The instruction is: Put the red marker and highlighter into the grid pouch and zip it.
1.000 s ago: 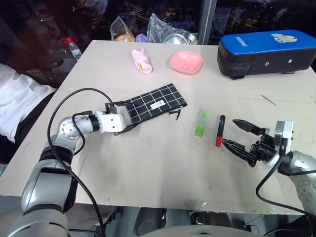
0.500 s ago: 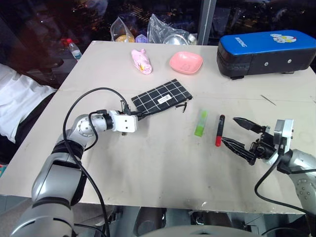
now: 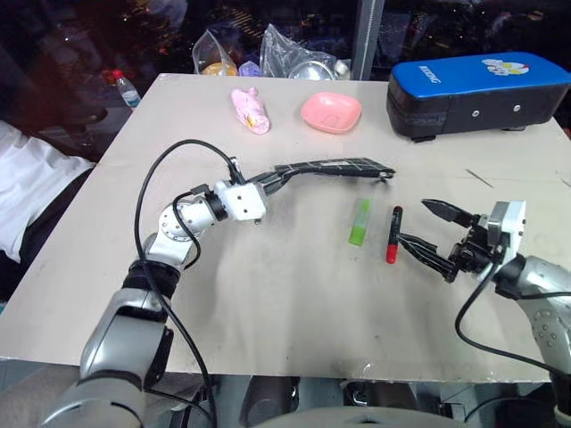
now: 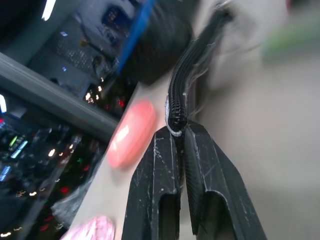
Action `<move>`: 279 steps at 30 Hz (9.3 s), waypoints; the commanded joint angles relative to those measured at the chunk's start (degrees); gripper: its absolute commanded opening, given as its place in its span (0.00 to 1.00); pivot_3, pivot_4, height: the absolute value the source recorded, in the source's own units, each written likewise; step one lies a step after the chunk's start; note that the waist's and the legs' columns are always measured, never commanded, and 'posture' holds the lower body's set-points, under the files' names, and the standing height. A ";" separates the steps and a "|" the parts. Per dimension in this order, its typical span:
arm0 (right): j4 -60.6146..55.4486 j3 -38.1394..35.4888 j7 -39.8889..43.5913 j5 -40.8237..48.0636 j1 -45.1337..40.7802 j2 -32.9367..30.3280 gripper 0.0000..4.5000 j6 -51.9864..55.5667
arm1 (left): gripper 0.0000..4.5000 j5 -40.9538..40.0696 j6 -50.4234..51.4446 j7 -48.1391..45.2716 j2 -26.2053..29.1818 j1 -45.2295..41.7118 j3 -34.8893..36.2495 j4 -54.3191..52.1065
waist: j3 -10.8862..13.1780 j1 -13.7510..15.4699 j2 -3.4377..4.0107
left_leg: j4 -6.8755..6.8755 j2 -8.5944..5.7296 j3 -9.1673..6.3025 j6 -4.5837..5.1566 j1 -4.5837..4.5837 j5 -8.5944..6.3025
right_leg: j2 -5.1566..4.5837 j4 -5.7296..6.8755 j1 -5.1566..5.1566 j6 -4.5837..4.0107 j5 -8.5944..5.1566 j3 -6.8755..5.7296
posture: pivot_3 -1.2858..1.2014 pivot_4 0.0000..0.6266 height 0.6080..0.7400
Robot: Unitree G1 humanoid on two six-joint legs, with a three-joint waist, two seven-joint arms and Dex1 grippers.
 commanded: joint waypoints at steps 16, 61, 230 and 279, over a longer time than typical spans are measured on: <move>0.34 1.86 -21.81 -5.33 -11.90 5.24 1.00 21.02 | 0.02 -8.24 33.40 1.18 -4.13 14.56 4.31 -33.92 | 0.02 0.56 0.02 | 0.05 -0.03 0.02 -0.01 -0.02 0.00 | 0.03 0.00 0.01 0.00 0.00 0.06 | 0.52 0.24 0.61; 7.08 1.67 -24.24 -3.53 -23.22 9.28 0.00 30.14 | 0.61 3.16 18.84 5.40 -12.60 15.34 0.66 -22.91 | 0.03 0.49 0.04 | 0.03 -0.01 0.03 0.21 -0.07 -0.13 | 0.02 -0.02 -0.05 -0.01 0.00 0.06 | 0.52 0.24 0.61; -15.00 8.89 -40.06 -29.05 2.18 23.10 0.16 36.51 | 0.00 -4.40 34.37 4.99 -13.45 9.90 8.14 -25.36 | 0.07 0.53 0.07 | 0.25 -0.05 -0.29 0.07 -0.70 -0.05 | 0.03 -0.01 -0.44 0.04 -0.02 -0.17 | 0.52 0.24 0.61; 44.55 30.72 7.92 -49.93 -53.25 -5.89 0.56 -42.62 | 0.00 -1.41 26.51 -1.17 -18.53 2.62 -0.22 -15.72 | 0.19 0.56 0.18 | 0.38 -0.05 0.29 0.02 -0.82 -0.01 | 0.03 0.08 -0.67 0.05 -0.01 -0.07 | 0.52 0.24 0.61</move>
